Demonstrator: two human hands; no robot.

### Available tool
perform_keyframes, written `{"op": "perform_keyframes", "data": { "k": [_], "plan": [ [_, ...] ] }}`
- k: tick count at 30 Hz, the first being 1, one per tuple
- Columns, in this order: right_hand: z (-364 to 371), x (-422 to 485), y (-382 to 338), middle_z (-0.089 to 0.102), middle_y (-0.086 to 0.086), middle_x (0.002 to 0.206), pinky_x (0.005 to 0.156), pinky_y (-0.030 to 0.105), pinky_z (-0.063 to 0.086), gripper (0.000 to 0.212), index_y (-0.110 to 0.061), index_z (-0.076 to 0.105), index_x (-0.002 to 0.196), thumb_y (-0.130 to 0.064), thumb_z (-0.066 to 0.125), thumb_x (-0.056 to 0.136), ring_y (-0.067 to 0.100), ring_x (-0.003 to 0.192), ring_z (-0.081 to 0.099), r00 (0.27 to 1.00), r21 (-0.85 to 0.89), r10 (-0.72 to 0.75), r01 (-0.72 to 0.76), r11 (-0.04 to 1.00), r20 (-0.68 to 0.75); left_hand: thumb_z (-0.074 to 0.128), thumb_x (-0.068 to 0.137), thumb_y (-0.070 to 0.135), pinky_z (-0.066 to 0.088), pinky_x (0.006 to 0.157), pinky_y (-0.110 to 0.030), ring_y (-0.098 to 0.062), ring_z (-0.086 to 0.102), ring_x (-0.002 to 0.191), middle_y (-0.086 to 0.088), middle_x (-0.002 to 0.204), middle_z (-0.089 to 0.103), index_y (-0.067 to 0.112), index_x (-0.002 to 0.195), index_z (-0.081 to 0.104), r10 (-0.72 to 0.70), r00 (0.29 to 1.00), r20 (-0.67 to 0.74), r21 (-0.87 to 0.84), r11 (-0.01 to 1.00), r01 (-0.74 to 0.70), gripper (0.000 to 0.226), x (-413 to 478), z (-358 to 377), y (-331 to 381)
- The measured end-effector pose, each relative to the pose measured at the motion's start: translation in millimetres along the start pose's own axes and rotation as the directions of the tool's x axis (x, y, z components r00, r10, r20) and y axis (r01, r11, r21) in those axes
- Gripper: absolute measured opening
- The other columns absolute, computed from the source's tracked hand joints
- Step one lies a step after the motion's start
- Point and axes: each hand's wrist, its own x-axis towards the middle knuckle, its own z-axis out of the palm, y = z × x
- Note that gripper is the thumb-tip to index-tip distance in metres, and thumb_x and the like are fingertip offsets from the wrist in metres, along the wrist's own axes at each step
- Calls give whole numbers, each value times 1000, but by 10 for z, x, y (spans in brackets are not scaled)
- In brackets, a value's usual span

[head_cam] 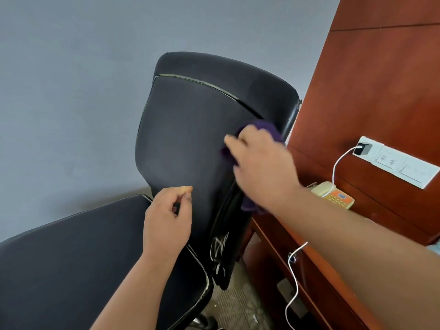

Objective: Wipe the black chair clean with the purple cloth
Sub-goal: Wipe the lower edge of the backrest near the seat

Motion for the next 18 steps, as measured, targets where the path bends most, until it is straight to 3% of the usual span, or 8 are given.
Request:
{"op": "perform_keyframes", "data": {
  "k": [2,3,5,7,9,13,16,18],
  "plan": [
    [-97,206,134,57,9,101,64,39,40,34,-17,67,112,-25,66,78,32,89,54,980,16,171,-171,985,-99,59,93,23,40,74,-2,4,60,91,29,98,62,41,99,68,-22,1000,-15,-24,999,21,20,-22,13,21],
    [-83,226,88,57,9,100,65,40,35,28,-18,68,105,-27,62,79,33,89,53,985,-12,160,-161,987,-72,59,93,23,41,73,-3,4,61,91,28,98,63,40,98,68,-32,999,-27,-39,999,31,20,-28,16,30],
    [80,51,-195,54,7,97,65,40,27,18,-22,65,93,-29,56,80,31,88,50,999,-29,-23,25,999,47,59,93,23,44,71,-7,2,62,89,25,96,64,38,98,68,-60,997,-47,-65,996,57,19,-31,13,31],
    [294,-344,-531,53,5,97,68,42,30,16,-22,64,92,-29,54,83,30,89,49,953,75,-236,225,971,192,58,93,24,44,70,-7,3,62,89,24,94,64,38,99,67,-61,997,-43,-43,997,59,18,-33,4,21],
    [433,-635,-666,54,2,98,74,41,35,16,-21,65,94,-30,55,86,27,92,49,894,184,-357,316,931,272,57,93,25,42,68,-3,5,60,90,26,93,63,39,99,66,-36,999,-28,2,999,36,17,-38,-9,14],
    [408,-654,-579,57,-3,102,77,37,35,24,-23,70,102,-33,55,86,22,94,51,823,292,-492,415,862,285,57,92,24,41,70,-4,4,59,93,25,95,63,39,98,66,-5,1000,-3,36,999,5,19,-40,-21,-5],
    [184,-572,-337,58,0,97,74,40,38,32,-22,69,105,-30,50,80,25,89,54,898,280,-413,361,889,153,60,92,22,41,76,-5,3,58,98,25,99,61,40,99,67,48,998,48,52,997,-51,21,-46,-5,-20],
    [48,-471,-65,59,7,95,71,43,45,39,-16,70,108,-27,51,76,33,85,57,977,326,-199,215,921,-81,63,91,23,39,82,-4,1,56,104,25,108,58,38,106,68,78,991,111,55,995,-85,22,-53,26,-31]
  ]
}}
